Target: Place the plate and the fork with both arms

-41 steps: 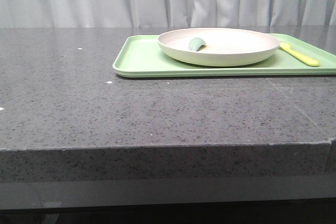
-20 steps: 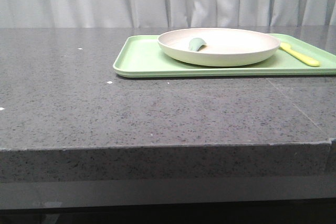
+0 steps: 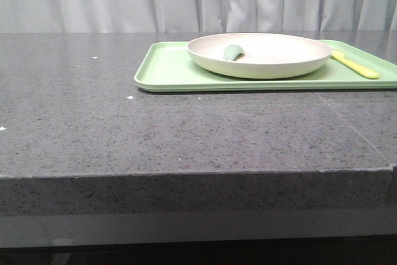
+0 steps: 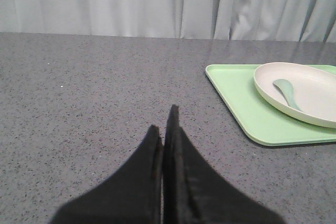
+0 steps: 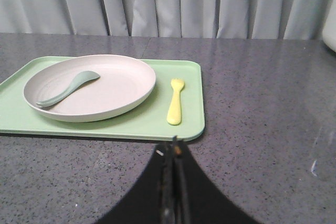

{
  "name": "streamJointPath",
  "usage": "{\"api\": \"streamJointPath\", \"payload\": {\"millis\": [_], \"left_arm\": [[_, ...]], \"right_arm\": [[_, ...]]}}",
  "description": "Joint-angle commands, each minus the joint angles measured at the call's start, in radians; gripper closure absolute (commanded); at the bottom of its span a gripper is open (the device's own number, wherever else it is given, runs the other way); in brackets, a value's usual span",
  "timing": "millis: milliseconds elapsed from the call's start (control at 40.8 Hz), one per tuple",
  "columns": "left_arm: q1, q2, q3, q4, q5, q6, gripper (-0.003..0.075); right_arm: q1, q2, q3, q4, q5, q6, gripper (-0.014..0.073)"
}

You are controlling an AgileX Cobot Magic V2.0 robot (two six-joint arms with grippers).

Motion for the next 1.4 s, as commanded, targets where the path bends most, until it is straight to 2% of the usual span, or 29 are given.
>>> {"api": "streamJointPath", "payload": {"millis": [0, 808, 955, 1225, 1372], "left_arm": [[0.003, 0.009, -0.027, 0.0, -0.084, -0.003, 0.0738], [0.007, 0.003, -0.004, 0.003, -0.112, -0.001, 0.0738], [0.064, -0.057, 0.065, 0.007, -0.141, 0.025, 0.0738], [0.241, -0.262, 0.236, 0.007, -0.165, 0.025, 0.0738], [0.272, -0.334, 0.329, 0.007, -0.235, 0.025, 0.0738]], "right_arm": [[0.002, 0.011, -0.026, -0.009, -0.089, -0.008, 0.0659], [0.002, 0.011, -0.026, -0.009, -0.089, -0.008, 0.0659], [0.002, 0.011, -0.026, -0.009, -0.089, -0.008, 0.0659], [0.002, 0.011, -0.026, -0.009, -0.089, -0.008, 0.0659], [0.002, 0.011, -0.026, -0.009, -0.089, -0.008, 0.0659]]}}
